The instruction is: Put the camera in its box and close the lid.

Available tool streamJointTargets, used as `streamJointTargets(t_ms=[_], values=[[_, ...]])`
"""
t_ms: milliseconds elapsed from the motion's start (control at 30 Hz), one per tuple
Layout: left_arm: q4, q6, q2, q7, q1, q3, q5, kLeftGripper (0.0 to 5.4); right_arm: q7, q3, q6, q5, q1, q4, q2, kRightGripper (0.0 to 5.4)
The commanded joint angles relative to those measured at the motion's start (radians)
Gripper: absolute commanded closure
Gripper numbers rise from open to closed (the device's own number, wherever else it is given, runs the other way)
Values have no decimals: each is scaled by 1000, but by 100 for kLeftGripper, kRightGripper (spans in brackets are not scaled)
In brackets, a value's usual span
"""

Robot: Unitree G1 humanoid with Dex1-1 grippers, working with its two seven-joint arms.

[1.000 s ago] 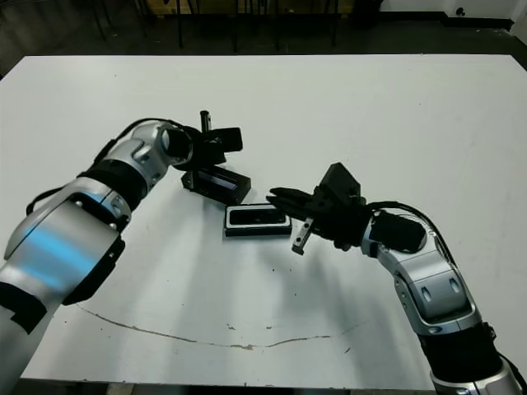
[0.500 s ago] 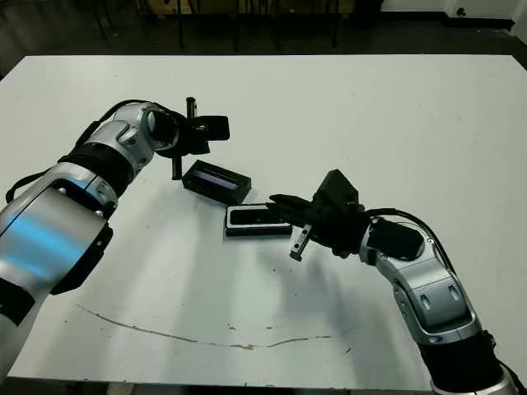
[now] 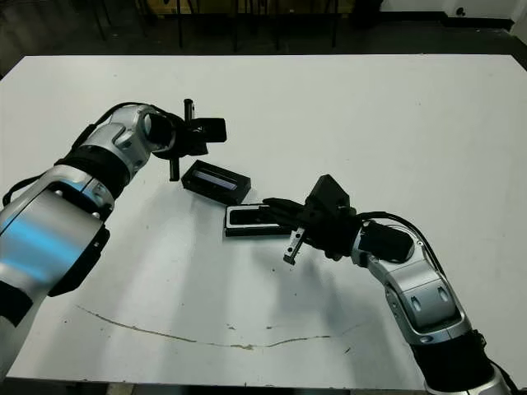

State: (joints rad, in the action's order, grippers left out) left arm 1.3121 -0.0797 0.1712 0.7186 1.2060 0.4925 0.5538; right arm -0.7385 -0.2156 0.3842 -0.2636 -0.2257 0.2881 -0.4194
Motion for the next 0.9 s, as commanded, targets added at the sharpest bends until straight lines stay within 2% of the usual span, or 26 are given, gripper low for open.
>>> streamJointTargets(t_ms=[33, 167, 367, 667, 900], values=[[-6, -8, -2, -27, -30, -13, -11, 540, 1, -5, 7, 8, 13, -10, -7, 539], [-8, -12, -5, -85, -46, -24, -14, 540, -3, -13, -14, 20, 16, -12, -11, 539], [-3, 2, -7, -92, -49, -47, -24, 540, 8, -16, 24, 16, 21, 13, -11, 539], [-2, 1, 5, 7, -21, 15, 24, 540, 12, -28, 1, 32, 21, 16, -10, 539], [1, -14, 4, 47, -29, 40, 38, 540, 12, -23, 24, 22, 24, 29, -12, 539]])
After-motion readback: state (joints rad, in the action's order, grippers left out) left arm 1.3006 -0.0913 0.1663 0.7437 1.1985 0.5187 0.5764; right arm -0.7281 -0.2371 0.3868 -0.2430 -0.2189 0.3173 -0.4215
